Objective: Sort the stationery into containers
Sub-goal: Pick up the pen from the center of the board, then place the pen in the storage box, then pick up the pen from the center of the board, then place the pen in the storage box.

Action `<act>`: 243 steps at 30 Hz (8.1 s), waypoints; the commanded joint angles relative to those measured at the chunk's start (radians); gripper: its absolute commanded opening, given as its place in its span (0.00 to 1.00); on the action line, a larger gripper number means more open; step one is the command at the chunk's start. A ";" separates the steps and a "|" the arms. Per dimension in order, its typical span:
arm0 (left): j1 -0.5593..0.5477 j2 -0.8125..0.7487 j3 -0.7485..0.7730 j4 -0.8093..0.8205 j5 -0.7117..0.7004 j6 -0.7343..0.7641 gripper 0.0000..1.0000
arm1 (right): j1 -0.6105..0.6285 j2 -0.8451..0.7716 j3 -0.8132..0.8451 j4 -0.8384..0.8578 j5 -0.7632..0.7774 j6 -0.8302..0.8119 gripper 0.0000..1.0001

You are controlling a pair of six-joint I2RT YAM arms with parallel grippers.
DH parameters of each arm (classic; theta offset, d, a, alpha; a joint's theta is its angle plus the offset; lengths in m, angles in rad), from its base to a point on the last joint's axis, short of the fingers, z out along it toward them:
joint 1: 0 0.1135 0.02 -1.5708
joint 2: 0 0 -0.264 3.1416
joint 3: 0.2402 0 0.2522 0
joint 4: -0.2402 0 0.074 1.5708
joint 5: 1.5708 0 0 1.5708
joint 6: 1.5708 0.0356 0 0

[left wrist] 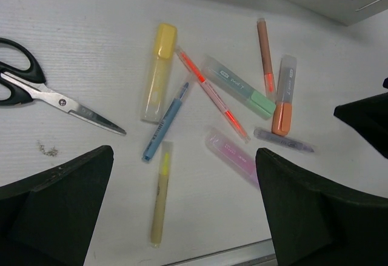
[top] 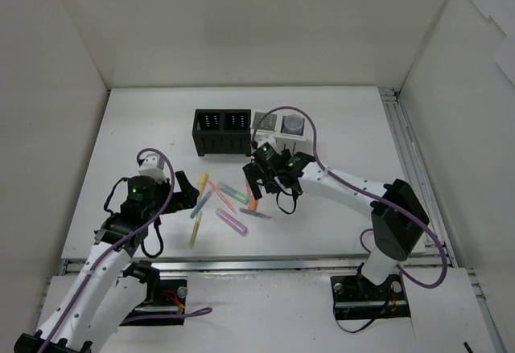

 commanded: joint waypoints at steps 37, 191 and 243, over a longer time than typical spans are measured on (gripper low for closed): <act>-0.006 -0.003 -0.051 0.072 0.049 0.020 0.99 | 0.132 0.122 -0.166 0.191 -0.287 -0.397 0.32; -0.016 0.016 0.007 0.047 -0.034 0.036 1.00 | 0.062 0.146 0.384 0.296 0.038 -0.724 0.00; -0.201 0.267 -0.025 -0.071 -0.169 -0.177 0.95 | -0.024 0.110 0.562 0.242 0.261 -1.583 0.82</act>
